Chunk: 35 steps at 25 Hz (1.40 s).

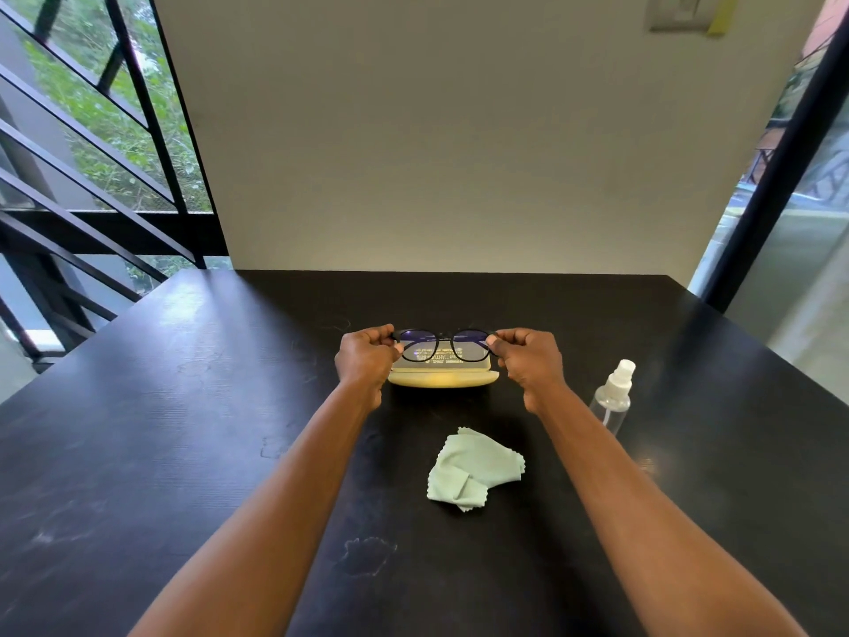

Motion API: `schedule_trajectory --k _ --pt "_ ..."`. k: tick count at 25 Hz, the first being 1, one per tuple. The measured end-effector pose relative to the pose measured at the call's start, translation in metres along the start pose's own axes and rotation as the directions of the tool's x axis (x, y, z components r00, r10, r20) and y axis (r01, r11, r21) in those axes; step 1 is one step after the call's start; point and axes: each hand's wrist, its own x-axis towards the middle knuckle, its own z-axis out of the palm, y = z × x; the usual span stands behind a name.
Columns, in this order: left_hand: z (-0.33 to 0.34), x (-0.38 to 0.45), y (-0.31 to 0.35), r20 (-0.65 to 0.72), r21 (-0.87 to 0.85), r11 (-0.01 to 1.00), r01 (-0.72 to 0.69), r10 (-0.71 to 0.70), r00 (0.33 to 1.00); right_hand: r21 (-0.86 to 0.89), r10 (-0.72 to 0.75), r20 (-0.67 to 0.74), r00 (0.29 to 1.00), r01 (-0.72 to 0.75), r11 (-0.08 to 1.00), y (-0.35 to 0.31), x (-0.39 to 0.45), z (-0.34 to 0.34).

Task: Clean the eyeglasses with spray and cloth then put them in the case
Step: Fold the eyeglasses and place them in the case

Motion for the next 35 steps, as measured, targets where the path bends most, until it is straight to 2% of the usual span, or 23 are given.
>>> schedule_trajectory --k 6,13,28,35 --pt "-0.001 -0.001 -0.014 -0.037 0.121 0.992 -0.036 0.041 0.998 -0.081 -0.032 -0.018 0.999 0.03 0.996 0.003 -0.001 0.001" --pt "-0.002 -0.003 -0.023 -0.049 0.154 0.988 -0.015 0.023 0.999 -0.196 -0.072 -0.006 0.997 0.069 0.978 0.007 -0.005 0.001" --pt "0.0 -0.002 -0.037 -0.068 0.237 0.971 -0.011 0.028 0.997 -0.414 -0.019 0.151 0.988 0.081 0.907 0.016 -0.005 -0.003" --pt "-0.003 -0.002 -0.038 -0.021 0.278 0.959 -0.043 0.051 0.998 -0.547 -0.093 0.218 0.972 0.2 0.813 0.019 -0.006 0.002"
